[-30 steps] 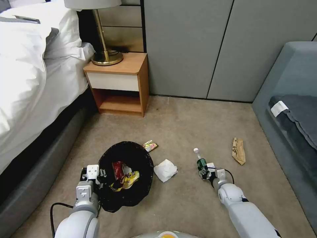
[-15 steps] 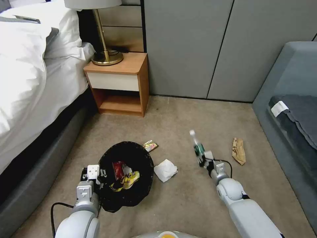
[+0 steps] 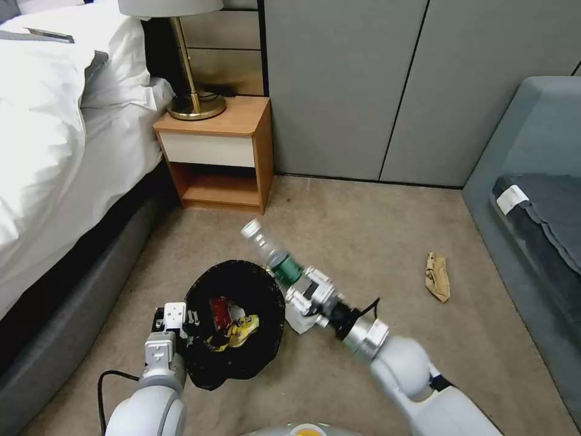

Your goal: Pick up the trash bin, then pick up the garbage from the floor and place it into the trash bin.

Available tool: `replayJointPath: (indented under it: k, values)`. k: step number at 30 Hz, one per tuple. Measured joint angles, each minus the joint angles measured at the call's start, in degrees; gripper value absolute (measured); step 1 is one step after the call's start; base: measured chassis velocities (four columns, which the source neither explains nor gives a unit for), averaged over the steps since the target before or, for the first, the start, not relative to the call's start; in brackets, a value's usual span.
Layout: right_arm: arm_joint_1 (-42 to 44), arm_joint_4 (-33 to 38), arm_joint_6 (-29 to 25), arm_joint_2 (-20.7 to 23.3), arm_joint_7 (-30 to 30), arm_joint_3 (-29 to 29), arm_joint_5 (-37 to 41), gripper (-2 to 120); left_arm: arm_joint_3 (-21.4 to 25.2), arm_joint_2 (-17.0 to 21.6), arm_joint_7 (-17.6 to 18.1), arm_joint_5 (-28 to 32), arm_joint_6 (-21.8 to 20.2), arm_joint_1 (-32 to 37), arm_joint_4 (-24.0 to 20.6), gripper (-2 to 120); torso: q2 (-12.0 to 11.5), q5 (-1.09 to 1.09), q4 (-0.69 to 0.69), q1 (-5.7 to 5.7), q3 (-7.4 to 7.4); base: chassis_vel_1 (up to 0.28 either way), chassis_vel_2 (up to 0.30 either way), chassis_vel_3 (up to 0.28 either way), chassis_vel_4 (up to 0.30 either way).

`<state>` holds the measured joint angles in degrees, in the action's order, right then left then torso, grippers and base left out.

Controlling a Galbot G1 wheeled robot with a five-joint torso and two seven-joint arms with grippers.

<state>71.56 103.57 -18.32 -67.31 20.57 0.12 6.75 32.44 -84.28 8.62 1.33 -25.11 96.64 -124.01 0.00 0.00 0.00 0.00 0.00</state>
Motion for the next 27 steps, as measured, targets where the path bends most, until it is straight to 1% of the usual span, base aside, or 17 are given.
replayJointPath:
  k: [1,4,14,15,16,18,19,21,23,24,25,26,27]
  values:
    - [0.0,0.0,0.0,0.0,0.0,0.0,0.0,29,0.0,0.0,0.0,0.0,0.0,0.0,0.0,1,0.0,0.00,0.00,0.00,0.00,0.000,0.000,0.000,0.000]
    - [-1.0,-2.9,0.1,-0.7,-0.9,-2.8,-0.8,29,-0.3,-0.1,0.0,-0.2,0.0,0.0,0.0,1,0.0,0.00,0.01,0.00,0.00,0.000,0.000,0.000,0.000]
    - [-2.2,-7.0,1.2,-1.4,-2.7,-6.1,-1.4,29,-0.4,-0.1,0.0,-0.2,0.0,-0.2,-0.1,1,0.0,0.00,0.01,0.00,0.00,0.000,0.000,0.000,0.000]
    - [-2.3,-7.4,1.3,-1.5,-2.9,-6.3,-1.5,34,-0.4,-0.1,0.0,-0.2,0.0,-0.2,-0.2,1,0.0,0.00,0.01,0.00,0.00,0.000,0.000,0.000,0.000]
    - [-2.3,-7.4,1.3,-1.5,-2.9,-6.3,-1.5,34,-0.4,-0.1,0.0,-0.2,0.0,-0.2,-0.2,1,0.0,0.00,0.01,0.00,0.00,0.000,0.000,0.000,0.000]
    - [-2.3,-7.6,1.4,-1.6,-3.0,-6.3,-1.6,41,-0.4,-0.2,0.0,-0.2,0.0,-0.2,-0.2,1,0.0,0.00,0.00,0.00,0.00,0.000,0.000,0.000,0.000]
    - [-2.3,-7.6,1.4,-1.6,-3.0,-6.3,-1.6,41,-0.4,-0.2,0.0,-0.2,0.0,-0.2,-0.2,1,0.0,0.00,0.00,0.00,0.00,0.000,0.000,0.000,0.000]
    - [-2.3,-7.6,1.5,-1.6,-3.1,-6.3,-1.6,54,-0.4,-0.2,0.0,-0.2,0.0,-0.2,-0.2,1,0.0,0.00,0.00,0.00,0.00,0.000,0.000,0.000,0.000]
    - [-2.3,-7.6,1.5,-1.6,-3.1,-6.3,-1.6,56,-0.5,-0.2,0.0,-0.2,0.0,-0.2,-0.2,1,0.0,0.00,0.01,0.00,0.00,0.000,0.000,0.000,0.000]
    - [-2.2,-7.6,1.6,-1.6,-3.2,-6.3,-1.6,63,-0.5,-0.2,0.0,-0.2,0.0,-0.2,-0.2,1,0.0,0.00,0.00,0.00,0.00,0.000,0.000,0.000,0.000]
    - [-2.2,-7.5,1.7,-1.6,-3.3,-6.3,-1.6,66,-0.5,-0.2,0.0,-0.2,0.0,-0.2,-0.2,1,0.0,0.00,0.00,0.00,0.00,0.000,0.000,0.000,0.000]
    - [-2.2,-7.5,1.7,-1.6,-3.3,-6.3,-1.6,66,-0.5,-0.2,0.0,-0.2,0.0,-0.2,-0.2,1,0.0,0.00,0.00,0.00,0.00,0.000,0.000,0.000,0.000]
    - [-2.1,-7.5,1.7,-1.6,-3.3,-6.3,-1.6,69,-0.5,-0.2,0.0,-0.2,0.0,-0.2,-0.2,1,0.0,0.00,0.00,0.00,0.00,0.000,0.000,0.000,0.000]
